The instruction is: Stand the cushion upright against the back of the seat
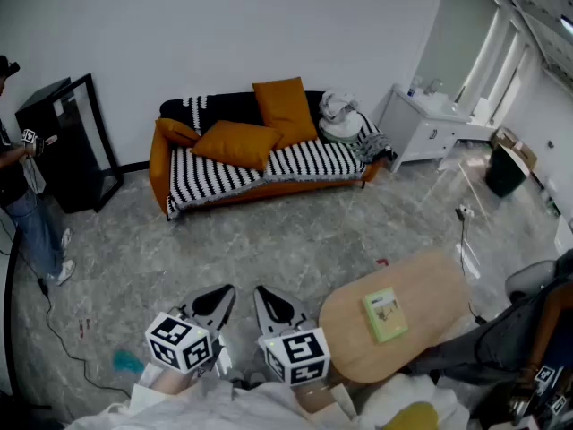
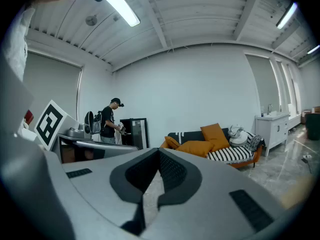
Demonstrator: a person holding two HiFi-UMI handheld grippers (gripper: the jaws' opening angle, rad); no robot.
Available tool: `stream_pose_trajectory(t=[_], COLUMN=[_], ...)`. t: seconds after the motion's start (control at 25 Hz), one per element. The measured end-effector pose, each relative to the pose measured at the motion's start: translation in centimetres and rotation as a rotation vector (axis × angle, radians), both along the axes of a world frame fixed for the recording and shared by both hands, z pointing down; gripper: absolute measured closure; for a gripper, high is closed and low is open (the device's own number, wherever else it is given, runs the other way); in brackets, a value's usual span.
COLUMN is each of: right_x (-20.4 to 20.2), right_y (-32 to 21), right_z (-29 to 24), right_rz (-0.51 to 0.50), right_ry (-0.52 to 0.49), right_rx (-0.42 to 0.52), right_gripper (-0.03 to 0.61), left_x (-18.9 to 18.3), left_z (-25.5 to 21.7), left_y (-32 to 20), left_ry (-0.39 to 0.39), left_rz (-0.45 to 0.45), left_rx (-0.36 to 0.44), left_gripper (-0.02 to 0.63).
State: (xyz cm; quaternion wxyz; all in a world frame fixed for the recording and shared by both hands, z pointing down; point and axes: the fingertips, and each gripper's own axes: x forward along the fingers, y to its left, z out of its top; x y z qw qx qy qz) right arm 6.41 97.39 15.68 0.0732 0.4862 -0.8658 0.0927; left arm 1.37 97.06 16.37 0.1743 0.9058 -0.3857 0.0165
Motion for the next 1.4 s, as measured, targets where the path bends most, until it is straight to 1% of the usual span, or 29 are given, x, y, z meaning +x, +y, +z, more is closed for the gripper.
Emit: stream_pose_trajectory(t=[0.36, 0.52, 0.72, 0.88, 1.04, 1.28, 1.4], right_x=[-0.2, 0.2, 1.3, 1.6, 1.9, 3.7, 4.0], right_y=[-0.5, -0.1, -0.6, -0.8, -1.0, -1.4, -1.7], right_z=[-0.6, 0.0, 0.3, 0.2, 0.5, 1.6, 2.0], right_rz=[-0.021, -0.018, 0.020, -0.007, -0.038, -0.045, -0.048], right_ry=[0.009, 0.011, -0.029, -0.029, -0.016, -0.024, -0.031], right_rx=[0.003, 0.006, -0.010, -0.025, -0.023, -0.017, -0.018], right_gripper=[0.566, 0.566, 0.565, 0.565, 0.565, 0.565, 0.565], left_x=[0.9, 1.5, 2.1, 3.0, 3.6, 4.8, 5.2], left_z=[-0.1, 0.4, 0.5, 0.2, 1.1, 3.0, 3.0], left_y=[-0.3, 0.5, 0.2, -0.3, -0.7, -0.4, -0.8], left_ry=[-0.005, 0.030, 0.034, 0.024, 0.036, 0.035, 0.047], left_rz=[0.036, 0.038, 0.049, 0.086, 0.060, 0.022, 0.007], left_rx=[-0.041, -0.053, -0.059, -0.065, -0.089, -0.108, -0.115], left_gripper=[0.606, 0.606, 0.606, 0.606, 0.606, 0.606, 0.606])
